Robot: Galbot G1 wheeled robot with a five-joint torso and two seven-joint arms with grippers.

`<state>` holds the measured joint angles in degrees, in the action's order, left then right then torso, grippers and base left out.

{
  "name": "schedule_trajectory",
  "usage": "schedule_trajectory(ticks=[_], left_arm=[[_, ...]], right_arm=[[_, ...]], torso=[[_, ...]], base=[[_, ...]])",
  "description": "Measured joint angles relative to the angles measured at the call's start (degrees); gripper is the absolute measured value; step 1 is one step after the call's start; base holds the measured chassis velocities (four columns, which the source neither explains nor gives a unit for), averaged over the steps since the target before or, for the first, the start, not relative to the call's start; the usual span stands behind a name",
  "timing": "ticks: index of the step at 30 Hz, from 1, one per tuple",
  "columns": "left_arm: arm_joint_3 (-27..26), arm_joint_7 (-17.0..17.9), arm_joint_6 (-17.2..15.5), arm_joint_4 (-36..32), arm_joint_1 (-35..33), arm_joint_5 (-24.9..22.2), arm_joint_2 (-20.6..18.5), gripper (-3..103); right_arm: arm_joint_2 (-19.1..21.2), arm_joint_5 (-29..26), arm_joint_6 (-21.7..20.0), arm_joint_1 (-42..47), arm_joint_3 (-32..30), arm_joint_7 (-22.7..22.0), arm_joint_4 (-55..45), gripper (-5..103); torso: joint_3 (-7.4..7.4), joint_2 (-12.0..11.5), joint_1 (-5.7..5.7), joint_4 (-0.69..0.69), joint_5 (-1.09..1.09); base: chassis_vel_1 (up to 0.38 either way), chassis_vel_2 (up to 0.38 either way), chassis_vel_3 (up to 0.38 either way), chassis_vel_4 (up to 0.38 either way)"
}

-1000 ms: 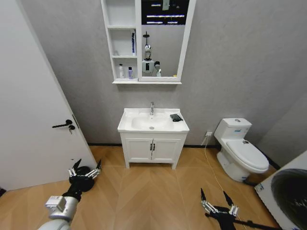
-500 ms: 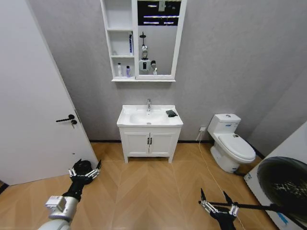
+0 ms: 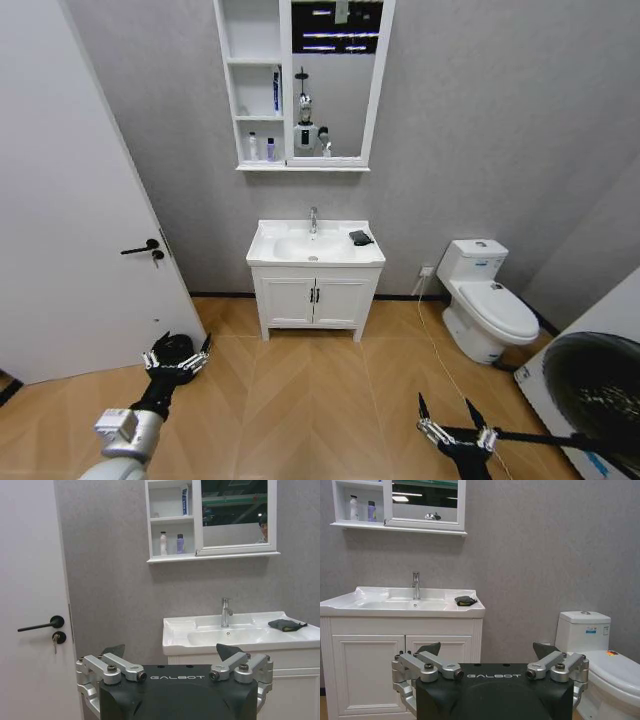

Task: Move facial cleanser and shampoo from washbasin to cabinet, then wipe washbasin with towel.

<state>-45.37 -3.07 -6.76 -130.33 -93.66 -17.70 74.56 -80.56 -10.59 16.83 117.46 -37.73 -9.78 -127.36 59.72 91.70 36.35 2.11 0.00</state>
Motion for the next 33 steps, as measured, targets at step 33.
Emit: schedule_trajectory(ticks=[33], left_arm=[[0.0,0.0,0.0,0.0,0.0,0.0,0.0,100]], right_arm=[[0.0,0.0,0.0,0.0,0.0,0.0,0.0,100]], torso=[[0.0,0.0,-0.02,0.01,0.0]], base=[[0.0,0.0,0.0,0.0]])
